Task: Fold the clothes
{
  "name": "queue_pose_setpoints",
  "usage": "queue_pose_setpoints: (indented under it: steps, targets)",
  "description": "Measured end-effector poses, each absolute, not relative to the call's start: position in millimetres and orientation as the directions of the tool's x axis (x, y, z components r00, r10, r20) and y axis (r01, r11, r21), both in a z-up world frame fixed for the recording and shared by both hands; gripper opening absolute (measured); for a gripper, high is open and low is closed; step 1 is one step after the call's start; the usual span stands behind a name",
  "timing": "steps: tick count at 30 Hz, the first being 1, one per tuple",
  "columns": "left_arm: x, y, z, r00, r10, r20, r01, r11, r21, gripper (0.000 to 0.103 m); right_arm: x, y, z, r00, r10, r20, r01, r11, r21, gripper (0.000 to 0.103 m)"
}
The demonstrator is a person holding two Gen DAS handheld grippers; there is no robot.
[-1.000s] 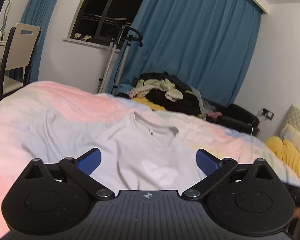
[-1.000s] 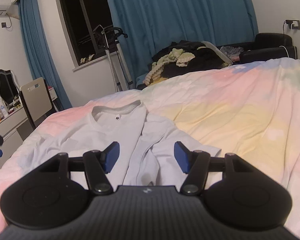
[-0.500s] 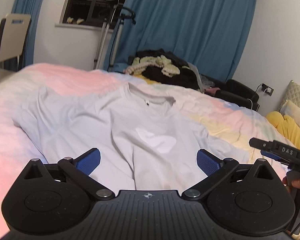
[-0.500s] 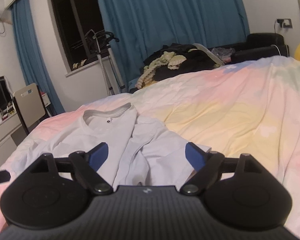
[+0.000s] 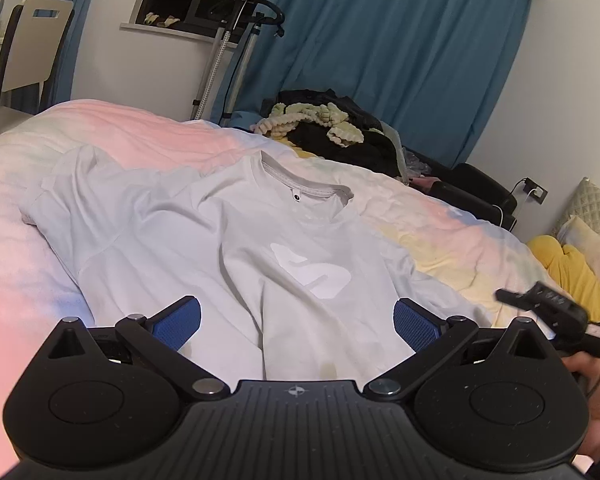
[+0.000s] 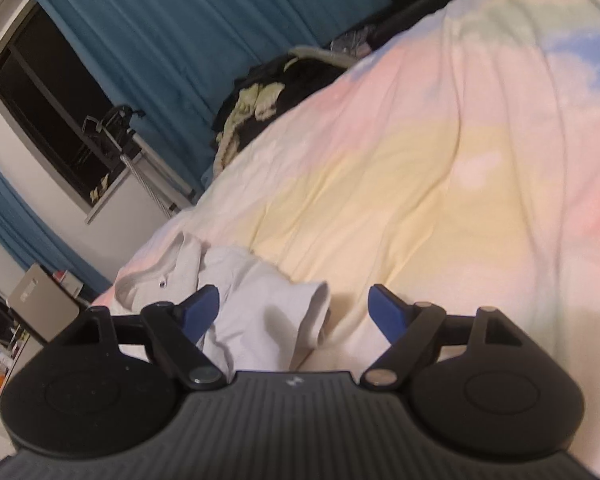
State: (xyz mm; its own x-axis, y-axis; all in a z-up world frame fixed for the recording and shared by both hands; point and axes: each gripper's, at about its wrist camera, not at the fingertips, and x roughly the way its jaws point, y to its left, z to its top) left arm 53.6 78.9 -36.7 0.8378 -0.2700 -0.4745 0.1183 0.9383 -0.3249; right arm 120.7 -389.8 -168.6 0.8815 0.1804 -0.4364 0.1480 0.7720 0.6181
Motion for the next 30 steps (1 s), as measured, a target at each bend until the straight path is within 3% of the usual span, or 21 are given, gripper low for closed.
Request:
queue_pose_setpoints:
  steps: [5, 7, 17, 18, 19, 22, 30]
  targets:
    - [52.9, 83.2, -36.6, 0.836, -0.281, -0.472, 0.105, 0.925, -0.365, 0.103, 131.5, -376.7, -175.4, 0.891, 0.192, -0.412, 0.094, 0.809, 0.580, 0.066]
    - [52.8, 84.6, -36.8, 0.833, -0.289, -0.471, 0.102, 0.918, -0.382, 0.103, 130.8, -370.9, -171.2, 0.899, 0.189, -0.395, 0.073, 0.824, 0.562, 0.049]
    - [53.2, 87.5, -37.9, 0.827, -0.303, -0.474, 0.090, 0.903, -0.420, 0.103, 147.0, -364.3, -186.2, 0.870, 0.136, -0.474, 0.111, 0.882, 0.458, 0.047]
    - [53.2, 87.8, -38.0, 0.827, -0.304, -0.474, 0.088, 0.901, -0.424, 0.103, 147.5, -362.2, -184.0, 0.870, 0.139, -0.473, 0.104, 0.886, 0.453, 0.034]
    - [53.2, 88.0, -38.1, 0.826, -0.305, -0.474, 0.087, 0.900, -0.428, 0.103, 148.0, -360.2, -181.8, 0.870, 0.143, -0.473, 0.097, 0.889, 0.447, 0.013]
    - [53.0, 88.6, -38.1, 0.824, -0.309, -0.475, 0.082, 0.894, -0.440, 0.103, 150.4, -357.6, -168.4, 0.882, 0.126, -0.454, 0.089, 0.902, 0.423, 0.008]
    - [54.0, 84.4, -39.0, 0.814, -0.327, -0.480, 0.085, 0.884, -0.459, 0.103, 191.9, -394.1, -103.3, 0.946, -0.025, -0.322, 0.161, 0.900, 0.404, 0.007]
